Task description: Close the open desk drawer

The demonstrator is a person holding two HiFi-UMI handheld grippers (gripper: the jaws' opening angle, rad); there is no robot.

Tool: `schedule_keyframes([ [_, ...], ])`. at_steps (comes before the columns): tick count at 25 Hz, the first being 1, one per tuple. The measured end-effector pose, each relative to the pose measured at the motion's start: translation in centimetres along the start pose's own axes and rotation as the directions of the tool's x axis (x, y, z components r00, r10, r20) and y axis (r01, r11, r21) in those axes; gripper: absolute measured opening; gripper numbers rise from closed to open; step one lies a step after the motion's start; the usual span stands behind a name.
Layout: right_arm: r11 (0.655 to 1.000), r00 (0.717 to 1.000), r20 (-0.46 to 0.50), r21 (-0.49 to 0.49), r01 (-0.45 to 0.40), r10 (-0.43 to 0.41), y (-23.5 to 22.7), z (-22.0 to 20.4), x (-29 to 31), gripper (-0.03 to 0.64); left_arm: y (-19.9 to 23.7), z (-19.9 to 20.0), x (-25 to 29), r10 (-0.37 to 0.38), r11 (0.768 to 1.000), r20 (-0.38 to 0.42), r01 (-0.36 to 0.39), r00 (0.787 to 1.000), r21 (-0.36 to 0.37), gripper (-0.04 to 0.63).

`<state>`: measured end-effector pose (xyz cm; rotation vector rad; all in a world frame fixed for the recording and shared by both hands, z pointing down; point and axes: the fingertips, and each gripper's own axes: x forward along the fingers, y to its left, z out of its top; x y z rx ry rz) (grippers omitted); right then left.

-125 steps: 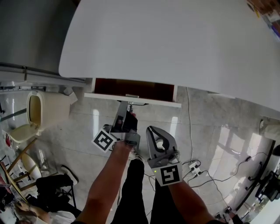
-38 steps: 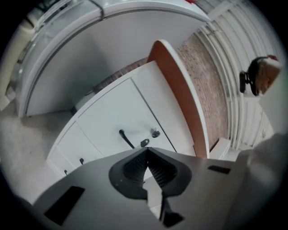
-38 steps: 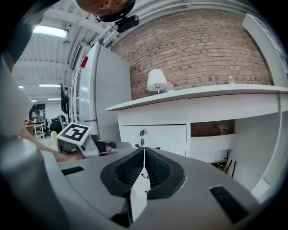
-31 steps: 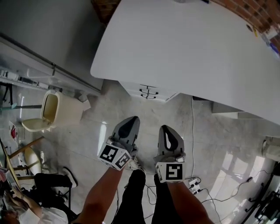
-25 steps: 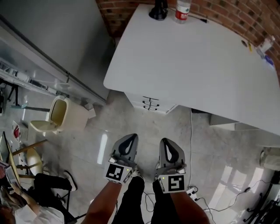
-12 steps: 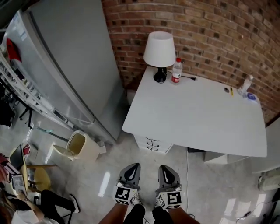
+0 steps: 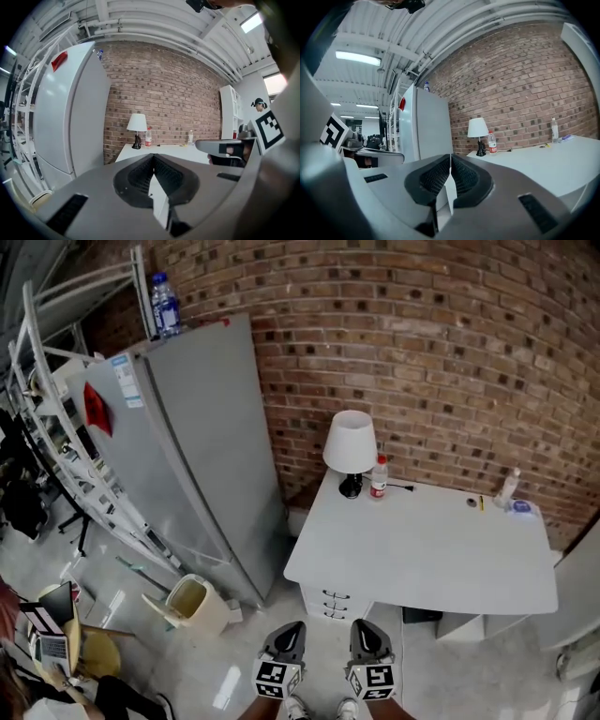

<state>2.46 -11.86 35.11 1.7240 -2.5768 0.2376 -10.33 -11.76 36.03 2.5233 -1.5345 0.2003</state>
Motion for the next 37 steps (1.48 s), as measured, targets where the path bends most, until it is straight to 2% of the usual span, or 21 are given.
schedule_keyframes([
  [3, 1.0, 1.0, 0.01, -0.013, -0.004, 0.004, 0.7, 1.7, 0.3, 0.029, 0.3, 1.3, -0.6, -0.007, 1.0, 0.017, 0.007, 1.0, 0.002, 0.006],
  [8, 0.997, 0.998, 0.033, -0.061, -0.043, 0.045, 2.4, 4.5, 0.5, 0.029, 0.6, 4.7, -1.3, -0.029, 0.999, 0.105, 0.027, 0.994, 0.021, 0.008],
  [12, 0.996, 0.999, 0.021, -0.083, -0.041, 0.043, 3.1, 5.2, 0.2, 0.028, 0.9, 5.8, -1.3, -0.036, 0.999, 0.113, 0.035, 0.993, 0.016, 0.008],
  [29, 0.992, 0.999, 0.011, -0.12, -0.046, 0.047, 5.2, 5.6, 0.2, 0.028, 1.1, 6.6, -1.3, -0.068, 0.997, 0.132, 0.071, 0.989, -0.023, 0.008],
  [37, 0.989, 0.999, -0.006, -0.14, -0.045, 0.044, 6.1, 5.3, 1.1, 0.028, 2.7, 7.0, -1.8, -0.048, 0.999, 0.16, 0.051, 0.986, -0.018, 0.008],
])
